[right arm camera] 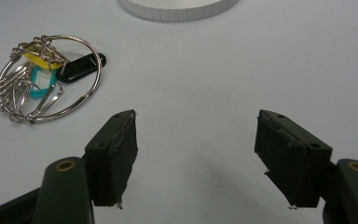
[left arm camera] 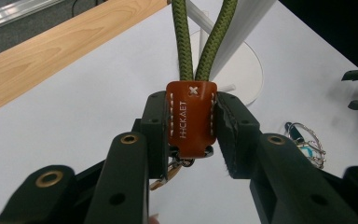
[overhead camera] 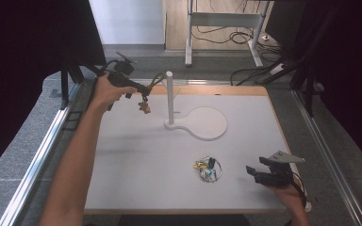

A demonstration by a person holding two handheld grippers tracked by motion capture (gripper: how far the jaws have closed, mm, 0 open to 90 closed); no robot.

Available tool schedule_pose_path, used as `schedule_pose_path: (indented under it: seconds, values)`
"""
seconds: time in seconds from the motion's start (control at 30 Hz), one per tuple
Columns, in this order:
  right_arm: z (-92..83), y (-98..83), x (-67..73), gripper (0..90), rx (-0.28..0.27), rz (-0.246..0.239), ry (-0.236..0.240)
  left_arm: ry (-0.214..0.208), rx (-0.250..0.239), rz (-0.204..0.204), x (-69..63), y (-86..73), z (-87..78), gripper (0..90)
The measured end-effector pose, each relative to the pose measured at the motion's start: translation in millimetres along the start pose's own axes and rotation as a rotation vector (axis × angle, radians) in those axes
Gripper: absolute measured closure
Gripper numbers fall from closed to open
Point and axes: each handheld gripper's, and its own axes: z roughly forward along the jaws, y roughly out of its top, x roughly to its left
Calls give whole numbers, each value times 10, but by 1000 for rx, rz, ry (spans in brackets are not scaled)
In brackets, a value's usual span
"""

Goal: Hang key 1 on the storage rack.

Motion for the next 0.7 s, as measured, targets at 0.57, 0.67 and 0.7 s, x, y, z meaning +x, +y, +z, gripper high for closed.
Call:
schedule_pose_path:
  seconds: [0.57, 0.67, 0.7]
  values:
    - [7, -7, -6, 302, 6, 0, -2, -22, 34, -14, 76, -12, 165, 666]
    - [7, -8, -8, 302, 6, 1, -2, -25, 49, -5, 62, -9, 224, 666]
    - [7, -9, -8, 302, 4, 2, -4, -25, 53, -4, 56, -10, 239, 666]
